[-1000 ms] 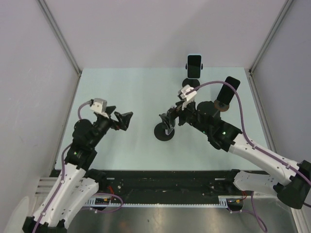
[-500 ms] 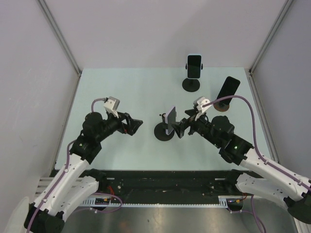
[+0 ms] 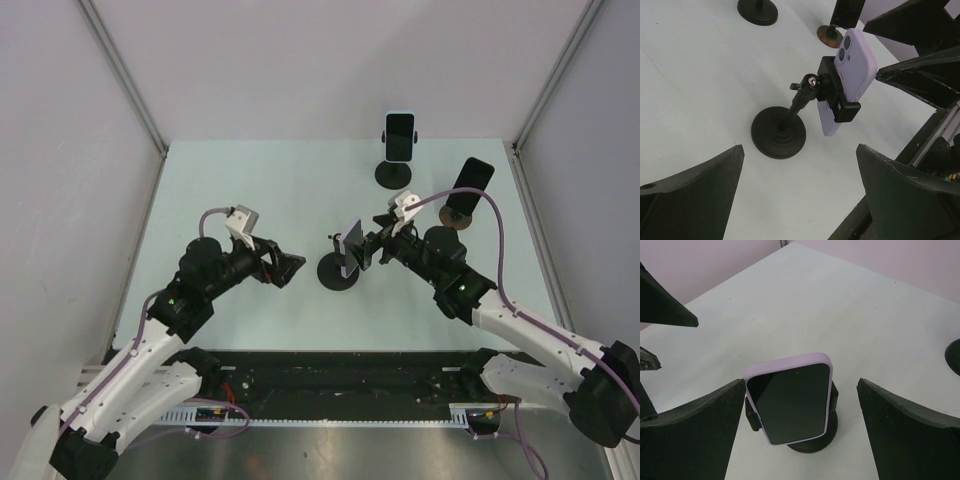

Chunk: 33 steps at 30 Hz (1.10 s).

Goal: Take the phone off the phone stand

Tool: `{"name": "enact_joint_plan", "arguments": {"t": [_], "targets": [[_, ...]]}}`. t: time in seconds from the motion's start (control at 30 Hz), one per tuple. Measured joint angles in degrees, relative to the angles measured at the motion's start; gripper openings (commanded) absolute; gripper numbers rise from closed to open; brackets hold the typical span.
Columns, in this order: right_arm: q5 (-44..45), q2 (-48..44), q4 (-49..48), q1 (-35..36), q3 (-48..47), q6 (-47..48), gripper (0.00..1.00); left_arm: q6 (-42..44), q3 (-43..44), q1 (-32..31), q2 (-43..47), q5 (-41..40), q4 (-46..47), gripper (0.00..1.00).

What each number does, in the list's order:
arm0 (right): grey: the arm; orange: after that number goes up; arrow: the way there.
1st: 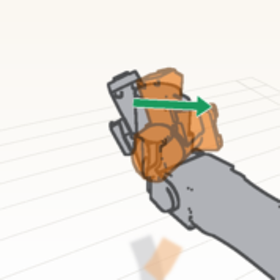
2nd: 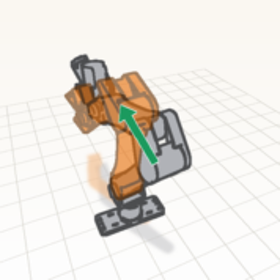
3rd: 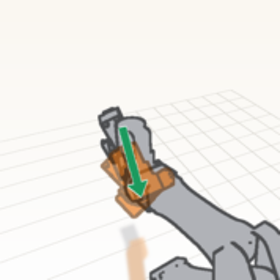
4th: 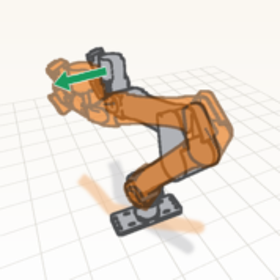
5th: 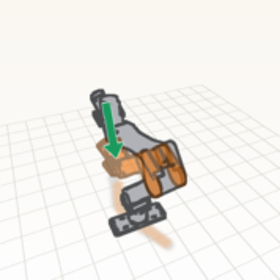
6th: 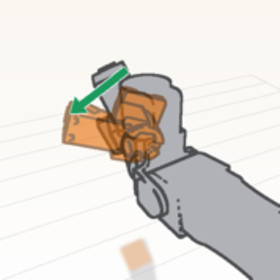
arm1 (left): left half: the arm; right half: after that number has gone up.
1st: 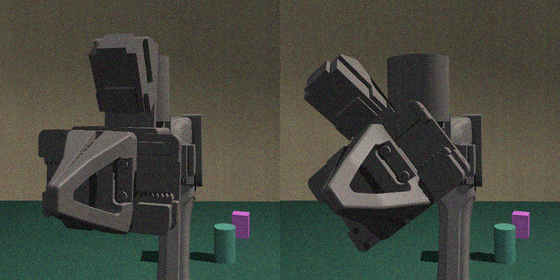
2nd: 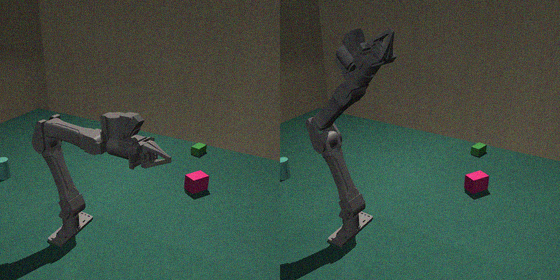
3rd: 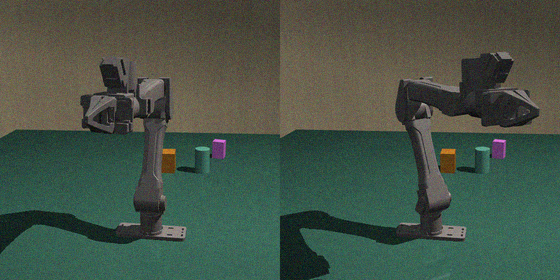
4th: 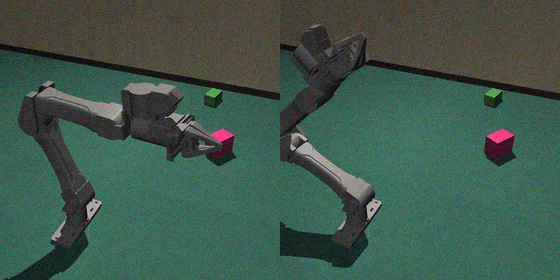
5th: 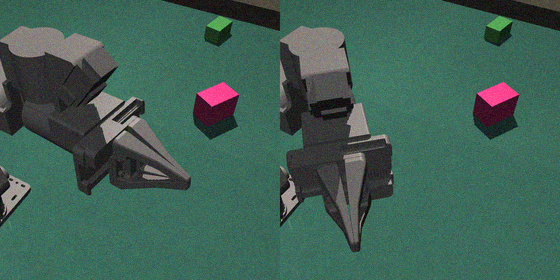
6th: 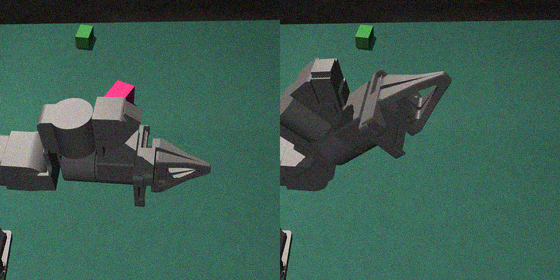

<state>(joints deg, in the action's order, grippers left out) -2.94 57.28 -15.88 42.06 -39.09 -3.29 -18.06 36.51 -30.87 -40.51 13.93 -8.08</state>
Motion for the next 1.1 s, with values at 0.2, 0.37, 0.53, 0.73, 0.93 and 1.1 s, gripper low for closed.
{"name": "enact_joint_plan", "arguments": {"t": [0.2, 0.37, 0.53, 0.73, 0.93, 1.1], "targets": [[-6.05, 2.95, -4.22, -2.64, 0.5, 0.37, 1.0, 0.09, -0.2, -1.97, 0.13, -2.1, 0.15, 1.0], [-10.97, 4.48, -6.67, -3.91, 0.5, 0.33, 1.0, 0.15, -0.2, -2.29, -0.39, -2.51, 0.9, 1.0], [-13.22, 4.39, -7.15, -3.96, 0.52, 0.26, 1.0, 0.55, -0.2, -2.38, -1.55, -2.82, 1.75, 1.0], [-14.08, 1.97, -6.82, -5.14, 0.61, -0.13, 1.0, 0.5, -0.2, -2.38, -2.08, -2.58, 3.23, 1.0], [-14.05, 2.1, -7.17, -5.27, 0.61, -0.17, 1.0, 0.48, -0.2, -2.38, -2.14, -1.64, 4.13, 1.0], [-13.86, 3.89, -8.37, -4.2, 0.61, -0.11, 1.0, 0.26, -0.5, -2.38, -2.12, -1.38, 4.63, 1.0]]}}
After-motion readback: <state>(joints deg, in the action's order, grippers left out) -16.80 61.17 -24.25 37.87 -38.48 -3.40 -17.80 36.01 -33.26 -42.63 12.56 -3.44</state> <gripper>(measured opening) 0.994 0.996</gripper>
